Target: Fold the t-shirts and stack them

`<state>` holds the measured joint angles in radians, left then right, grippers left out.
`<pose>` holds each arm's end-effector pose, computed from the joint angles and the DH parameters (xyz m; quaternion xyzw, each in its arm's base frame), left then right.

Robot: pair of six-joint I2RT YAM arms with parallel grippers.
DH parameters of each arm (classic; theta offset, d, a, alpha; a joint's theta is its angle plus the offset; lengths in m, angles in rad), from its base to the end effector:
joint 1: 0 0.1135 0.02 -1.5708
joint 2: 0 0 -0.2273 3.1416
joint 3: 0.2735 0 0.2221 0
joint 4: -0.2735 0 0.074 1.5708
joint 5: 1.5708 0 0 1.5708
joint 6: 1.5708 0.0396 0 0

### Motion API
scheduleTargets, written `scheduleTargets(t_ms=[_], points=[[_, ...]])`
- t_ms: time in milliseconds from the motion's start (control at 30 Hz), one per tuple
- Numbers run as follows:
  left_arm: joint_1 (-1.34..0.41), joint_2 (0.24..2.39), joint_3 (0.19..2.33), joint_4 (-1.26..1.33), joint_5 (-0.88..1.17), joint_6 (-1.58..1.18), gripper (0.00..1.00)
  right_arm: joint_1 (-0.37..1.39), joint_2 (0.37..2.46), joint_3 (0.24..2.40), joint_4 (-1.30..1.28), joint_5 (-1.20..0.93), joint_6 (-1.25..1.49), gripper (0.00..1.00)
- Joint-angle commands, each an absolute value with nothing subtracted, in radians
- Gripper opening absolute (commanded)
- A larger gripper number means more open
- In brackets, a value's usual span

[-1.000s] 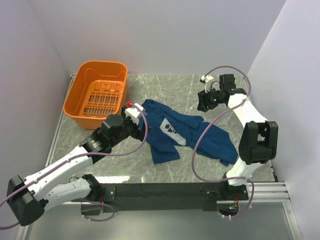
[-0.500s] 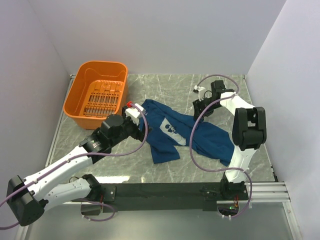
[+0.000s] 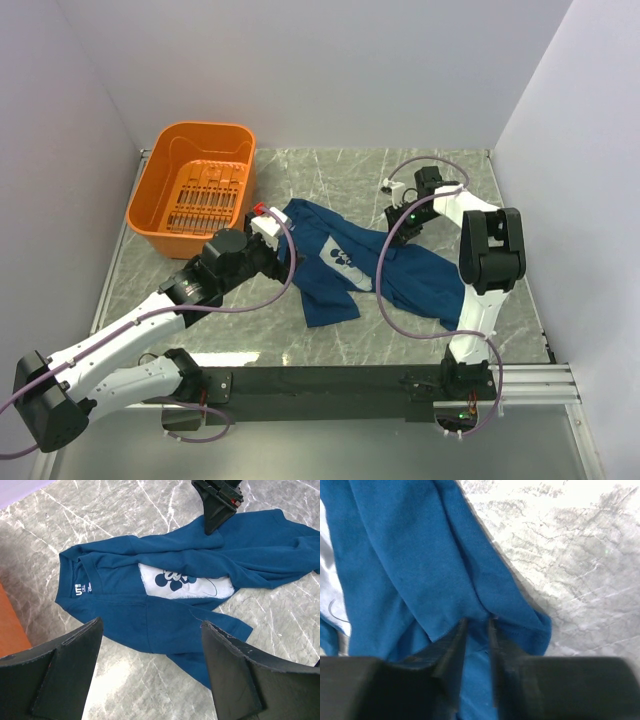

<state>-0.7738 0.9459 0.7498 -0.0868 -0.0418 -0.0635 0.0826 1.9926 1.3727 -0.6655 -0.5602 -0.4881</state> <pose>0.1567 -0.1508 0.2833 0.2663 0.7540 -0.2287 0.5552 0.3493 0.0500 0.1423 -0.3055 0.9017 0.2405 0.1890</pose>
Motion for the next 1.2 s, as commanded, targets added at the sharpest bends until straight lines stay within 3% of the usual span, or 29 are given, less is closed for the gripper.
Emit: scheduleTargets(t_ms=[0, 67, 200, 400, 567, 733, 867, 900, 933, 967, 1033, 1167], points=[[-0.772, 0.934, 0.765, -0.052, -0.02, -0.051, 0.85, 0.089, 1.973, 1.405, -0.684, -0.551, -0.485, 0.26], [-0.772, 0.934, 0.765, -0.054, -0.02, -0.051, 0.85, 0.089, 1.95, 1.41, -0.692, -0.549, -0.494, 0.13], [-0.772, 0.934, 0.762, -0.052, -0.02, -0.049, 0.85, 0.087, 1.87, 1.422, -0.693, -0.541, -0.5, 0.0], [-0.773, 0.939, 0.765, -0.051, -0.017, -0.048, 0.85, 0.091, 1.787, 1.506, -0.716, -0.525, -0.502, 0.0], [-0.772, 0.942, 0.764, -0.051, -0.026, -0.043, 0.85, 0.133, 1.857, 1.748, -0.719, -0.385, -0.492, 0.0], [-0.772, 0.948, 0.753, -0.052, -0.054, -0.028, 0.85, 0.209, 2.064, 2.123, -0.535, 0.026, -0.377, 0.0], [-0.772, 0.963, 0.752, -0.051, -0.077, -0.014, 0.85, 0.27, 2.167, 2.223, -0.281, 0.251, -0.37, 0.0], [-0.772, 0.968, 0.753, -0.049, -0.083, -0.012, 0.85, 0.294, 2.198, 2.223, -0.243, 0.279, -0.4, 0.07], [-0.772, 0.977, 0.753, -0.051, -0.083, -0.012, 0.85, 0.305, 2.226, 2.23, -0.209, 0.317, -0.431, 0.44], [-0.772, 0.982, 0.756, -0.052, -0.081, -0.012, 0.85, 0.316, 2.226, 2.23, -0.204, 0.328, -0.431, 0.61], [-0.772, 0.995, 0.759, -0.06, -0.075, -0.012, 0.85, 0.321, 2.241, 2.226, -0.228, 0.337, -0.419, 0.85], [-0.773, 1.015, 0.77, -0.074, -0.072, -0.034, 0.85, 0.281, 2.09, 2.074, -0.271, 0.281, -0.348, 0.89]])
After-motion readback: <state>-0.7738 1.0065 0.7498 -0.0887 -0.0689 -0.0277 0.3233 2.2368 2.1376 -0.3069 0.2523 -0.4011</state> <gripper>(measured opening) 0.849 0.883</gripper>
